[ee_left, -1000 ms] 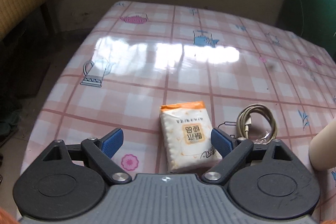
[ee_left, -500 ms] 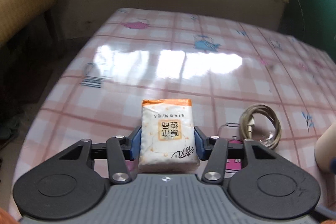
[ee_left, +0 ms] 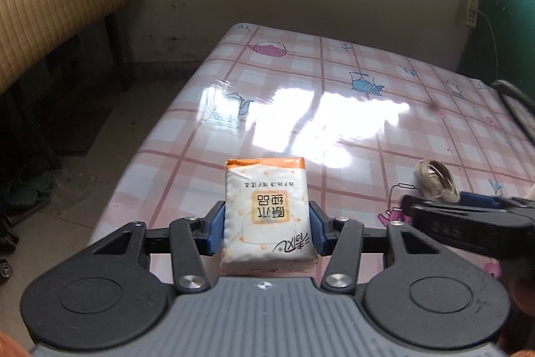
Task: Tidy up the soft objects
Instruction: 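Grasp the coiled grey cable with the right tool and lift it, then carry the tissue pack and cable with both tools toward the box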
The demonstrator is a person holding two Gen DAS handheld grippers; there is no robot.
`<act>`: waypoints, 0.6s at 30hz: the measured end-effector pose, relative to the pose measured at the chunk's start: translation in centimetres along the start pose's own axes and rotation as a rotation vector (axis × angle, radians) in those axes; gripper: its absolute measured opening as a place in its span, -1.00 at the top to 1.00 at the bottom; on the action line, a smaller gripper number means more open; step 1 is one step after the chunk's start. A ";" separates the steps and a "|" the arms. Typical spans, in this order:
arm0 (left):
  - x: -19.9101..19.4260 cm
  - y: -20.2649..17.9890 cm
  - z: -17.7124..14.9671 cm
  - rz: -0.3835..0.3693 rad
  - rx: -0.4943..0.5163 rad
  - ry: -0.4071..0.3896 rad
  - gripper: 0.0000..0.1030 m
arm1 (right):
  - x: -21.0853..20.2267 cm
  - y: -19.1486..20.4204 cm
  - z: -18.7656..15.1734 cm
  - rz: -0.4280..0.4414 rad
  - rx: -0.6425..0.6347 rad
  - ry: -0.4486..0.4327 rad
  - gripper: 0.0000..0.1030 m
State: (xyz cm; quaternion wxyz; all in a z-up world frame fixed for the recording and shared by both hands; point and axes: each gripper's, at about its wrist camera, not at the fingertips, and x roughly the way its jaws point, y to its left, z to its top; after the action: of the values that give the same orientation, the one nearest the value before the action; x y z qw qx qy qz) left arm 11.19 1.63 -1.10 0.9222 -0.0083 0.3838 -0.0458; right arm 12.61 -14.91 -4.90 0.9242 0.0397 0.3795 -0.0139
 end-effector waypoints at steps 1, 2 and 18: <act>-0.1 -0.1 0.0 -0.005 0.000 -0.002 0.00 | 0.2 -0.1 0.0 0.003 -0.010 -0.008 -0.73; -0.1 -0.3 0.0 -0.007 -0.001 -0.002 0.00 | 0.3 -0.2 0.0 0.005 -0.015 -0.015 -0.73; -3.0 -3.3 1.1 0.022 -0.007 -0.036 0.00 | -9.0 -0.9 1.9 0.097 -0.083 -0.058 -0.36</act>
State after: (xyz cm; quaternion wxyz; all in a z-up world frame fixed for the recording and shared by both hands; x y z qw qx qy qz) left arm 9.62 -1.43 1.92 0.9293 -0.0083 0.3676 -0.0341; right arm 7.48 -15.99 2.78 0.9352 0.0193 0.3506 0.0454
